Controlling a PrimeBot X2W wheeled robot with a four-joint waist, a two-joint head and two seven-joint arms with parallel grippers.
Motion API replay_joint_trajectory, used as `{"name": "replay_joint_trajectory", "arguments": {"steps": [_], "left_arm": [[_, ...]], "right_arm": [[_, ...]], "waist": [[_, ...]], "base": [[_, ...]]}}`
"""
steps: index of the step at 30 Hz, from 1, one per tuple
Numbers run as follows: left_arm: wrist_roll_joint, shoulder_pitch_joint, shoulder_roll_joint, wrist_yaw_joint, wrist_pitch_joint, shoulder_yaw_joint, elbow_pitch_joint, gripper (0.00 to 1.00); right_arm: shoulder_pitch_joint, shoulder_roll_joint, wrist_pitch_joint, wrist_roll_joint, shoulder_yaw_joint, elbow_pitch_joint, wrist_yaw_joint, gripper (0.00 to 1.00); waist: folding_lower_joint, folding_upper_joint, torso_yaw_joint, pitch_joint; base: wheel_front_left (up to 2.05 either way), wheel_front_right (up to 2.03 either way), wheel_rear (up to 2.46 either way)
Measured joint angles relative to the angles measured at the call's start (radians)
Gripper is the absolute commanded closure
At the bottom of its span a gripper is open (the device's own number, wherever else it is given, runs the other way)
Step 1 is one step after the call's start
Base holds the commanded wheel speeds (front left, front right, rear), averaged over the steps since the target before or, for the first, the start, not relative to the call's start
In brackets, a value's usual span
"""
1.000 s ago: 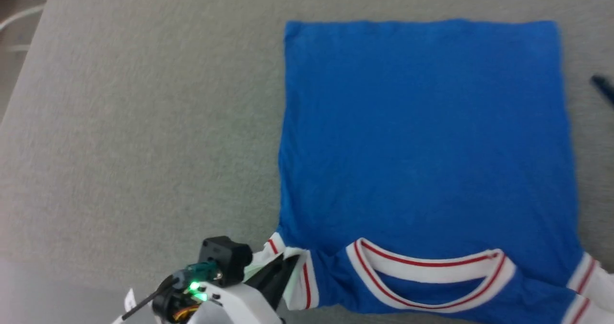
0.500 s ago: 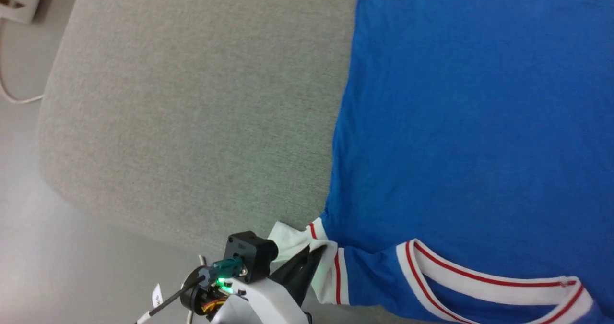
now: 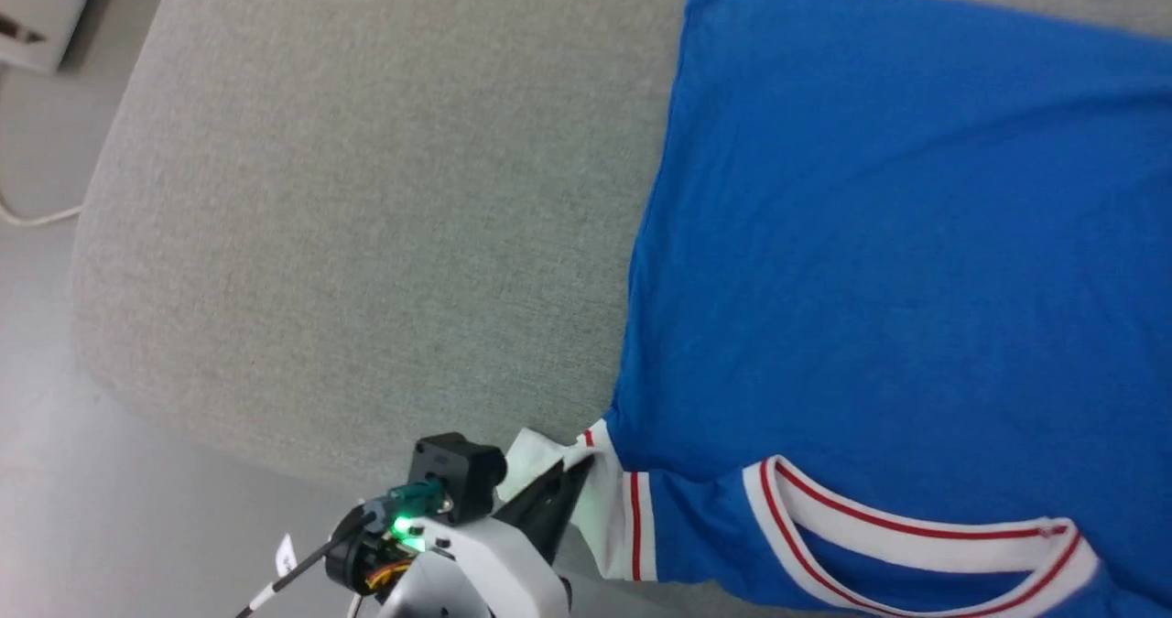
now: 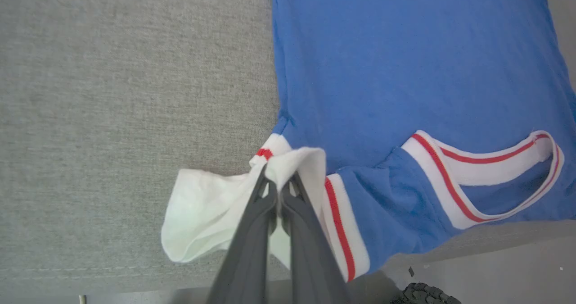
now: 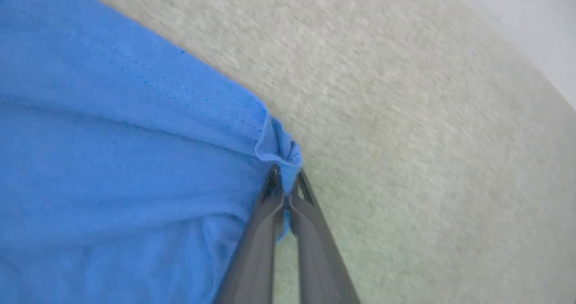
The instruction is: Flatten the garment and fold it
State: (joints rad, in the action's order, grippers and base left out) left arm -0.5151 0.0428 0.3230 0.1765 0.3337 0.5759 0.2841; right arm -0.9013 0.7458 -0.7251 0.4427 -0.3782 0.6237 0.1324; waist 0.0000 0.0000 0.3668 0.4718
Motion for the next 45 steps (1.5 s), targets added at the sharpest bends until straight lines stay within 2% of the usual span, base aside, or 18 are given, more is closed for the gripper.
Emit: {"name": "replay_joint_trajectory", "arguments": {"steps": [7,12,16,24,27,30,34,35,36,40,45], "left_arm": [[-0.042,-0.033,0.016,0.005,-0.022,-0.044,-0.020,1.00],[-0.057,-0.063,0.037,0.031,-0.049,-0.097,-0.018,1.00],[-0.064,-0.085,0.047,0.043,-0.060,-0.119,-0.009,1.00],[-0.066,-0.109,0.049,0.064,-0.099,-0.145,-0.001,1.00],[-0.066,-0.115,0.042,0.066,-0.119,-0.149,-0.001,1.00],[-0.066,-0.116,0.030,0.066,-0.142,-0.151,-0.006,1.00],[-0.066,-0.106,0.022,0.066,-0.169,-0.162,-0.011,1.00],[-0.066,-0.097,0.021,0.066,-0.171,-0.162,-0.013,1.00],[-0.066,-0.091,0.019,0.066,-0.175,-0.161,-0.013,1.00],[-0.065,-0.073,0.015,0.066,-0.177,-0.156,-0.017,1.00],[-0.051,-0.050,0.001,0.066,-0.202,-0.153,-0.017,1.00]], "right_arm": [[0.138,0.002,0.047,0.022,-0.007,0.047,0.000,1.00],[0.289,0.013,0.062,0.070,0.026,0.020,0.000,1.00],[0.424,0.034,0.055,0.099,0.081,-0.046,0.000,1.00],[0.724,0.044,-0.070,0.109,0.279,-0.266,0.000,1.00],[0.839,0.022,-0.113,0.083,0.360,-0.345,0.000,1.00],[0.937,-0.030,-0.158,0.051,0.415,-0.405,0.000,1.00],[0.996,-0.097,-0.186,-0.001,0.464,-0.463,0.000,1.00],[0.995,-0.107,-0.180,-0.014,0.477,-0.481,0.000,0.21],[0.991,-0.115,-0.181,-0.020,0.488,-0.498,0.000,0.00],[0.970,-0.118,-0.183,-0.030,0.496,-0.561,0.000,0.00],[0.836,-0.062,-0.187,-0.070,0.456,-0.679,0.000,0.00]], "waist": [[0.0000,0.0000,-0.062,-0.100],[-0.0001,0.0000,-0.112,-0.180],[-0.0001,0.0000,-0.153,-0.237],[0.0000,0.0000,-0.229,-0.316],[-0.0002,0.0000,-0.245,-0.333],[-0.0001,0.0000,-0.251,-0.338],[0.0001,0.0000,-0.247,-0.326],[0.0001,0.0000,-0.245,-0.324],[0.0001,0.0000,-0.242,-0.321],[0.0001,0.0000,-0.233,-0.315],[0.0001,0.0000,-0.218,-0.297]], "base": [[0.00,0.00,0.00],[0.00,0.00,0.00],[0.00,0.00,0.00],[0.00,0.00,0.00],[0.00,0.00,0.00],[0.00,0.00,0.00],[0.00,0.00,0.00],[0.00,0.00,0.00],[0.00,0.00,0.00],[0.00,0.00,0.00],[0.00,0.00,0.00]]}}
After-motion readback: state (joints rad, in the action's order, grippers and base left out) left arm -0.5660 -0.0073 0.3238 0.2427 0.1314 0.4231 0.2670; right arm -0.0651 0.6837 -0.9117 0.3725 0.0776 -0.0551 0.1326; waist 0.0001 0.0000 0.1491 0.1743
